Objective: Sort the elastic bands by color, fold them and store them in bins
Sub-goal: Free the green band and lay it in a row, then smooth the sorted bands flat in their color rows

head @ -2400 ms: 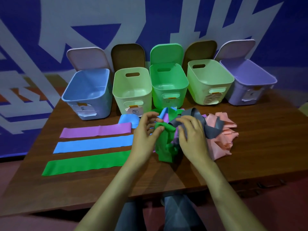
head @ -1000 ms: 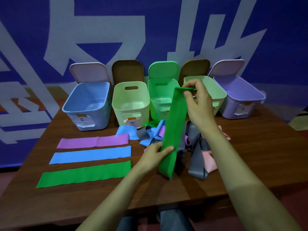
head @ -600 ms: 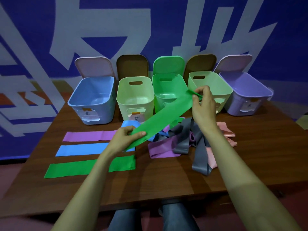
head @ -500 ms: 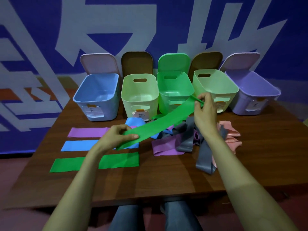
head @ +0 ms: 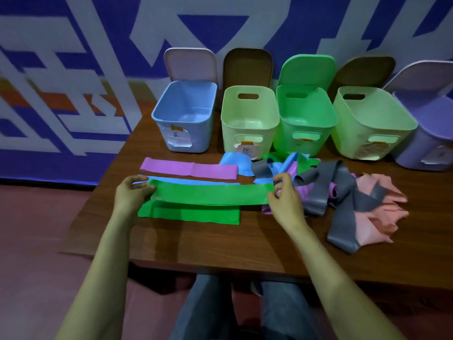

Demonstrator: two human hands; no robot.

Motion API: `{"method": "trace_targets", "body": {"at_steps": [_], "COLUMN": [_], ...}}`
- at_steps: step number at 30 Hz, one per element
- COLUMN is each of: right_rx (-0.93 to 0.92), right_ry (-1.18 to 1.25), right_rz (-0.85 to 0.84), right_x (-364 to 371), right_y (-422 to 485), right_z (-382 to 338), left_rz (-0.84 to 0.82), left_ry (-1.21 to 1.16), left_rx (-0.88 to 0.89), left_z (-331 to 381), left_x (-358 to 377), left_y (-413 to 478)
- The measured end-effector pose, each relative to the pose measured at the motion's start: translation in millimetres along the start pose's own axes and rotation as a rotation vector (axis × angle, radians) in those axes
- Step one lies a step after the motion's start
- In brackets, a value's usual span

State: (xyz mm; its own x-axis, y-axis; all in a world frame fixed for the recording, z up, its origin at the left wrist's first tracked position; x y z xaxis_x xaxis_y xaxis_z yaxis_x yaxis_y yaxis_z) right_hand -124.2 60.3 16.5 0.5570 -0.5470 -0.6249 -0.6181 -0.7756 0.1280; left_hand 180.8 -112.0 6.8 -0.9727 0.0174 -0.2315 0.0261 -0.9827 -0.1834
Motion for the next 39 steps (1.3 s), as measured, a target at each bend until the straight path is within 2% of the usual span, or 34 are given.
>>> {"method": "trace_targets", "body": {"at_steps": [4,8,17,24,35,39], "right_rx": [-0.029,-0.099,-0.111,-0.088,-0.056,-0.063], "right_ry": [-0.076,-0.114,-0.247,-0.377,-0.399,-0.478], "right_rz": [-0.138,-0.216,-0.348,-0.361,-0.379,-0.359], "right_x": [27.9,52.1,79.5,82.2,83.4,82.7], "right_y": [-14.6,-20.8,-26.1,-26.6,-27.3,-30.0], "right_z": [-10.2,-21.0,-27.3,-31.6,-33.1,-35.7], "left_rz": [0.206,0.276,0.243,0.221,0.178,0.217], "left_ry": [0.252,0.369,0.609,0.659,0.726,0.735], "left_rx": [0.117,0.219,0.28,0.299,0.232,0.23], "left_z": [-11.3,-14.3,-36.3,-35.6,-37.2,-43.1], "left_x": [-22.1,-36.4,-53.2,-55.3,-52.7,-49.8], "left_y": [5.3,1.9,18.3,20.8,17.3,12.1]}}
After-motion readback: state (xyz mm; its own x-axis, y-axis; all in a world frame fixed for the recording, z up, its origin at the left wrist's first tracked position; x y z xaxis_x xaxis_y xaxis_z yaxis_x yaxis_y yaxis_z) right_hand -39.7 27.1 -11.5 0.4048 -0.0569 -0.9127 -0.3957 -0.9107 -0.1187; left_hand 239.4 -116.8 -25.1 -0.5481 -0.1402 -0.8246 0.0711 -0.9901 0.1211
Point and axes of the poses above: each hand's wrist, its own y-axis towards the middle knuckle, its own x-axis out of the palm, z = x × y, the point moved 3 cm from there along y, towards the middle knuckle
